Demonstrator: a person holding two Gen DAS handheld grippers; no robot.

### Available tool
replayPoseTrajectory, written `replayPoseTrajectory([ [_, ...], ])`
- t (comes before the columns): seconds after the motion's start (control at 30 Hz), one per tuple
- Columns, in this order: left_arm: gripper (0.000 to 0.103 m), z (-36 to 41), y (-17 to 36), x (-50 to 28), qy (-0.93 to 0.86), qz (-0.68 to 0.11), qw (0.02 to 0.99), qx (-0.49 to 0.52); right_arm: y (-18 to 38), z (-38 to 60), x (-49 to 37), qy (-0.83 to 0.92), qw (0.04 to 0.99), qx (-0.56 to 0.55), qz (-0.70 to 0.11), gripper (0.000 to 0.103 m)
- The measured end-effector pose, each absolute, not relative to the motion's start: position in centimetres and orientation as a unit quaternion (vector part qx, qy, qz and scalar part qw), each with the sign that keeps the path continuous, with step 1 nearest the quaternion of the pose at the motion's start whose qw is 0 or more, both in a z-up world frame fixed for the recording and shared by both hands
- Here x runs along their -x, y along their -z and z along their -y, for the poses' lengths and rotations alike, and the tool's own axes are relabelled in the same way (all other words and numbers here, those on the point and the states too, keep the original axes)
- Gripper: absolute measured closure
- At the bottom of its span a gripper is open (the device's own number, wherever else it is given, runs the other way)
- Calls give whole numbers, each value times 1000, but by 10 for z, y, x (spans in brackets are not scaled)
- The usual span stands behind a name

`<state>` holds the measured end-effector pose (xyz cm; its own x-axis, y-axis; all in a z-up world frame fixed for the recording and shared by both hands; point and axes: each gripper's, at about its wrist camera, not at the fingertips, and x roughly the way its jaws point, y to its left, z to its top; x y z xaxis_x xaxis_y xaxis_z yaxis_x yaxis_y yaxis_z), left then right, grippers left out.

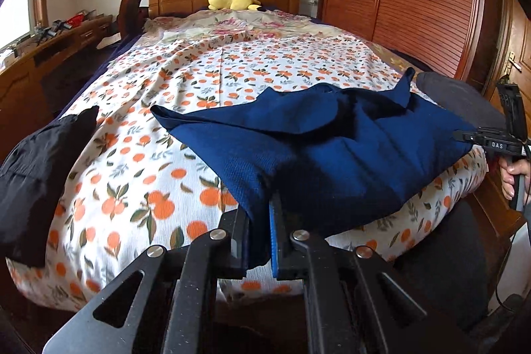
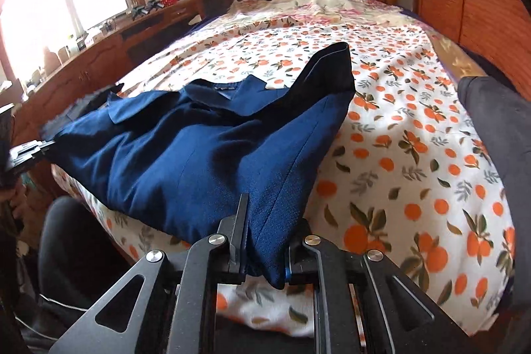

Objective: Fold large clothes

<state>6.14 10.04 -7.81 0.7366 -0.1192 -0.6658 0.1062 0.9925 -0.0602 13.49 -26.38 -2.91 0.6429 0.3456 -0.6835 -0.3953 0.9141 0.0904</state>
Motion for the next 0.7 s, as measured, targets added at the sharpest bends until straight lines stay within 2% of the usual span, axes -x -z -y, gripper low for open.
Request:
replayPoseTrajectory([
  [0.3, 92, -102, 84, -60, 42, -354, 934, 16, 16, 245, -131, -169, 914, 61, -363, 78],
  [0.4, 91, -103, 88, -58, 41, -357, 933, 20, 11, 239, -120, -150, 922, 82, -347, 71],
  [0.47, 89, -103, 90, -56, 38, -358, 933, 19, 8, 237, -117, -142, 927, 89, -337, 58],
  [0.5, 88, -104, 90, -56, 37, -358, 933, 20, 5, 235, -115, -137, 929, 94, -330, 55],
  [0.57, 83, -105, 88, -54, 35, -355, 934, 22, 0, 230, -112, -137, 934, 99, -315, 51],
  [0.67, 67, -110, 84, -48, 35, -343, 938, 28, -8, 214, -109, -153, 936, 103, -300, 48],
  [0.7, 59, -111, 82, -46, 35, -339, 940, 30, -9, 209, -111, -159, 935, 105, -299, 48],
])
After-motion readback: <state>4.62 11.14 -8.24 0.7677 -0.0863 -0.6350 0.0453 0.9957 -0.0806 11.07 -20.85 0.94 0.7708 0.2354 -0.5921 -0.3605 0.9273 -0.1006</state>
